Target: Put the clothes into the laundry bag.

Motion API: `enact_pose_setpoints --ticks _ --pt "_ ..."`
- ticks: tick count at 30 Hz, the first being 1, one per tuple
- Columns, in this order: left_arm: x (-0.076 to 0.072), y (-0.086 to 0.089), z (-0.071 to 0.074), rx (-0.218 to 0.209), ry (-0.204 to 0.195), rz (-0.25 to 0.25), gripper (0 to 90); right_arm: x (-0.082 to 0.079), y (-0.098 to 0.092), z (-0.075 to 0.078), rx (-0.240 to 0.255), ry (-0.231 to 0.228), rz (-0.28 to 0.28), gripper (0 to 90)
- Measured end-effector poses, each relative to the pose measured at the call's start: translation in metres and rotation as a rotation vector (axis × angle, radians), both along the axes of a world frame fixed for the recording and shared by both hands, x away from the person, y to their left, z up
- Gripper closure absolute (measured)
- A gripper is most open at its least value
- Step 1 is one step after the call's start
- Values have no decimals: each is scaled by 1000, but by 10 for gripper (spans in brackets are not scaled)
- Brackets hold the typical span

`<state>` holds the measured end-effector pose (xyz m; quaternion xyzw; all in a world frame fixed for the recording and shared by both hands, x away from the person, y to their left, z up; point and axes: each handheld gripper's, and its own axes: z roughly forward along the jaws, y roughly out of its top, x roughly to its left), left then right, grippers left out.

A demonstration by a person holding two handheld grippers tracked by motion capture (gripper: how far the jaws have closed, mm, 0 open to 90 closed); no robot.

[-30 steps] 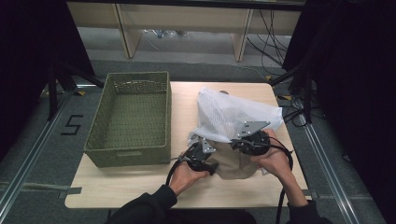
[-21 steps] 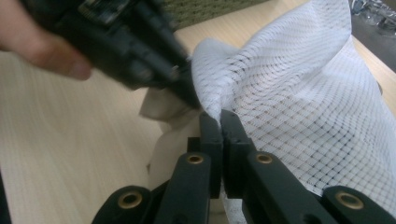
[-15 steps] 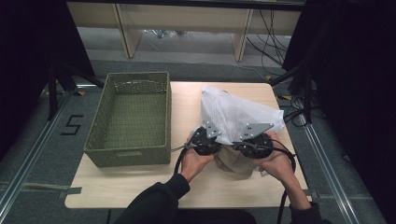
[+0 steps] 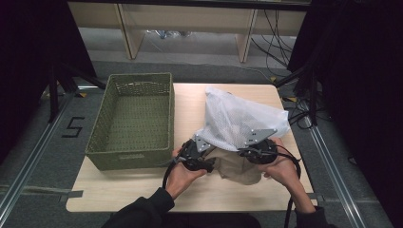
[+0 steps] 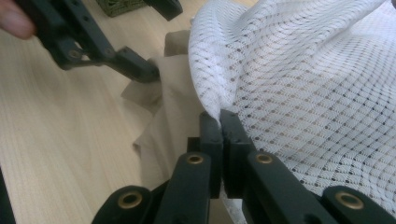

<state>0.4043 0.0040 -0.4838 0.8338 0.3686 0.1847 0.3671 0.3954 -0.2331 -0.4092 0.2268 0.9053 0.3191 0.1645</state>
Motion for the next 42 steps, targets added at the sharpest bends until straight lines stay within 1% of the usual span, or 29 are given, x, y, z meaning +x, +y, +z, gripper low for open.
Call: enact_pose_setpoints --ticks 2,3,4,5,6,7,8,9,10,14,16,18,20,21,22,23,24,25,26,29,31,32,33,34,36,37,38,39,42 --pt "10 -3 -10 -4 31 8 203 0 2 -1 -3 12 2 900" --pt "14 -3 -11 -11 54 -21 218 0 3 -1 -8 1 4 900" --pt "16 -7 -13 -44 49 -23 344 0 3 -2 -5 6 8 900" --pt "17 -8 -11 0 37 -70 456 0 3 -2 -11 2 11 900" --pt "17 -11 -10 -4 39 -77 560 0 3 -2 -9 6 11 900" --pt "17 -12 -8 -41 40 -76 684 0 3 -2 -9 7 9 900" --pt "16 -13 -4 -57 33 -62 759 0 3 -3 -5 11 12 900" --pt "15 -17 0 -97 13 -44 759 0 3 -3 -5 11 12 900" --pt "14 -23 12 -141 -13 -46 781 -2 4 -2 -4 16 18 900" --pt "18 -28 20 -152 -39 -48 780 -5 3 3 4 -3 22 900" --pt "26 -30 10 -162 -9 -17 774 -7 4 3 7 6 21 900" --pt "35 -28 -4 -123 -9 14 740 -6 4 -4 -8 28 20 900" --pt "38 -23 -14 -173 33 50 716 -5 5 -17 -32 63 9 900" --pt "37 -20 -15 -182 46 48 702 -4 7 -24 -51 76 12 900" --pt "35 -19 -15 -178 48 42 673 -5 10 -33 -75 102 3 900" --pt "32 -17 -14 -171 48 31 637 -4 10 -36 -90 104 18 900" --pt "30 -15 -14 -169 64 18 637 -4 10 -36 -90 104 18 900" --pt "26 -12 -12 -159 74 12 586 -3 11 -39 -89 111 24 900" --pt "23 -10 -11 -152 68 -2 513 -4 11 -40 -91 108 25 900" --pt "10 -2 -4 -146 64 -25 469 -8 9 -37 -84 116 13 900" --pt "4 3 1 -139 56 -38 462 -8 8 -37 -88 108 28 900" --pt "-2 9 6 -121 30 -45 447 -12 6 -39 -93 106 32 900" --pt "-2 9 6 -121 30 -45 447 -12 6 -39 -93 106 32 900" --pt "-3 12 7 -109 27 -49 445 -16 3 -40 -94 129 17 900" --pt "-5 13 8 -94 36 -56 441 -17 1 -40 -96 128 29 900" --pt "-5 12 7 -91 50 -67 432 -20 -1 -40 -93 129 22 900" --pt "-5 11 6 -86 59 -76 419 -21 -4 -39 -97 105 45 900" --pt "-4 8 3 -89 62 -88 415 -24 -5 -38 -89 121 22 900" --pt "4 -6 -8 -63 66 -133 450 -29 -10 -34 -84 129 16 900"
